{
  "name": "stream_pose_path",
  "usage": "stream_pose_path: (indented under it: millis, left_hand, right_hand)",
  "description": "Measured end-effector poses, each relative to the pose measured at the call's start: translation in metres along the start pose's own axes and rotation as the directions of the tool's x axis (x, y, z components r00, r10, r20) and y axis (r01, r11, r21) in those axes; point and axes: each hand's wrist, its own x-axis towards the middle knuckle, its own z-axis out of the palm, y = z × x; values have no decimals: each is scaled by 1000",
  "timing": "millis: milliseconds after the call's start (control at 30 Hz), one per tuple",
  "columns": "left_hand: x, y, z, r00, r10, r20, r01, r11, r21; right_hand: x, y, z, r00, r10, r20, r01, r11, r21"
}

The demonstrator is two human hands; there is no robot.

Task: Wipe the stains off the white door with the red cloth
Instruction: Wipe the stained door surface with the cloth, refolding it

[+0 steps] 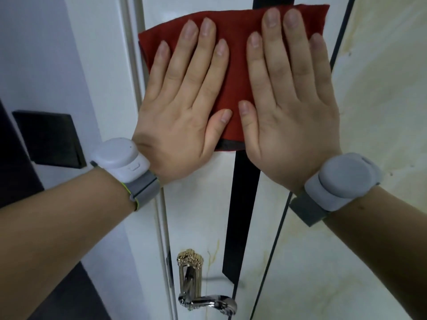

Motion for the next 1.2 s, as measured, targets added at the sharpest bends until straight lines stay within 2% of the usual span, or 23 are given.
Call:
stream_pose_path:
  millis: [500,767,900,1067,1200]
  left_hand:
    - [-94,37,26,998,-1,61,4,998,-59]
    - [-136,54,26,979,24,205,-10,998,-69]
    - [-133,57,3,962,17,274,13,994,-106]
    - [-96,57,-21,984,-43,173,74,981,-178]
    - [-66,64,-26,973,-120,198,169,953,-253]
  right_hand:
    - [-91,-34,17,993,-7,114,-2,997,82]
    - [-133,-50,18,978,-10,208,-14,994,111]
    - [-134,-50,4,964,-16,267,-33,983,178]
    - [-128,-44,-19,978,25,207,-100,926,364]
    - [-124,-30,-27,971,11,239,-113,901,418]
